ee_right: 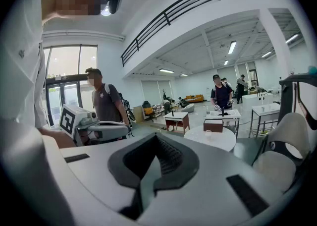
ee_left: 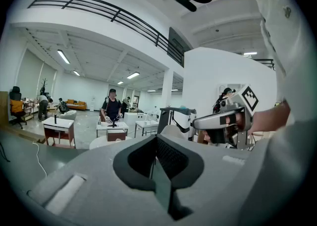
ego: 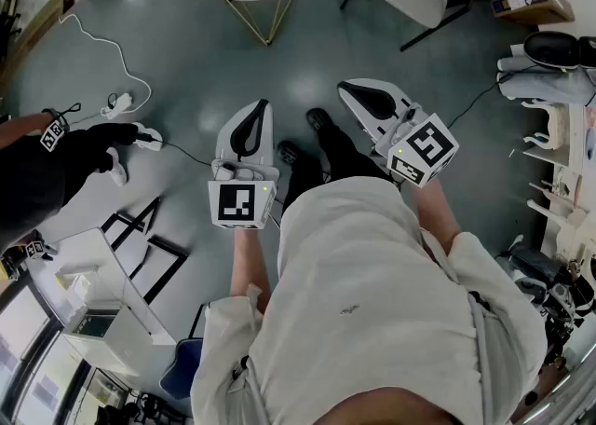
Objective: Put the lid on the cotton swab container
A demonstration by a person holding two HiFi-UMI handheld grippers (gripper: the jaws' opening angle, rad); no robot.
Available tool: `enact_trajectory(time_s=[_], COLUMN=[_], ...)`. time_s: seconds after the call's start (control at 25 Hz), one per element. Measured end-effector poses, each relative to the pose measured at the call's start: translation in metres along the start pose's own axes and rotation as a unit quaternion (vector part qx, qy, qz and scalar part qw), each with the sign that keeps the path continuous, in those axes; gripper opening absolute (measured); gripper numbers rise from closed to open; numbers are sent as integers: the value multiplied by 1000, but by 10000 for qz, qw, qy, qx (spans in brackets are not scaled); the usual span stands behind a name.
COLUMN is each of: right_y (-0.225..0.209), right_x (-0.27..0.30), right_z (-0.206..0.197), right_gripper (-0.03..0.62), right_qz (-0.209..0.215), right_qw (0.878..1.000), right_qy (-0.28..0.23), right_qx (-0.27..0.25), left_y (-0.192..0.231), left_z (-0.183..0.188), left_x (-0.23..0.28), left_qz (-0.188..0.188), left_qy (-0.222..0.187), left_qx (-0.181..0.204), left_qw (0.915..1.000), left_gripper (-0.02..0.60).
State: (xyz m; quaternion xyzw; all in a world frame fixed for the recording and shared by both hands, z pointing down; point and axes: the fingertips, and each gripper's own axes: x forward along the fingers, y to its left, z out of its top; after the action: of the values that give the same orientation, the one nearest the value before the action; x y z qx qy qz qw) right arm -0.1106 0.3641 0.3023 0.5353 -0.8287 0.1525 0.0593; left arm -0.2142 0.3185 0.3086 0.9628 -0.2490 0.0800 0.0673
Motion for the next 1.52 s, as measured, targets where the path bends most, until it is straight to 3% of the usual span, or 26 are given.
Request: enact_trajectory(time_s=[0.36, 0.52, 0.72, 1.0, 1.24, 1.4, 1.52], right_y=[-11, -29, -62, -124, -169, -192, -196], right_x=[-3, 5, 12, 18, 22, 26, 32], right_z=[-5, 11, 25, 23, 14, 7, 3], right_gripper=[5, 5, 5, 6, 6, 6, 6], right_qz=[233, 337, 505, 690, 957, 1058, 1143], right_qw=[9997, 9991, 9983, 9976, 9952, 9938, 9925], right_qy=[-53, -180, -276, -11, 178, 330, 404], right_qx=[18, -159, -90, -38, 48, 69, 129], left_y=[-23, -23, -28, -38, -36, -39, -39], left_z=[3, 16, 32, 42, 42, 42, 34], left_x=[21, 41, 70, 123, 162, 184, 189], left_qz=[-207, 3, 69, 285, 762, 914, 988], left_qy=[53, 46, 5, 17, 27, 2, 205], left_qx=[-148, 31, -46, -218, -403, -480, -535], left_qw=[9997, 10000, 10000, 9994, 9963, 9947, 9935], left_gripper=[8, 8, 8, 8, 8, 8, 8])
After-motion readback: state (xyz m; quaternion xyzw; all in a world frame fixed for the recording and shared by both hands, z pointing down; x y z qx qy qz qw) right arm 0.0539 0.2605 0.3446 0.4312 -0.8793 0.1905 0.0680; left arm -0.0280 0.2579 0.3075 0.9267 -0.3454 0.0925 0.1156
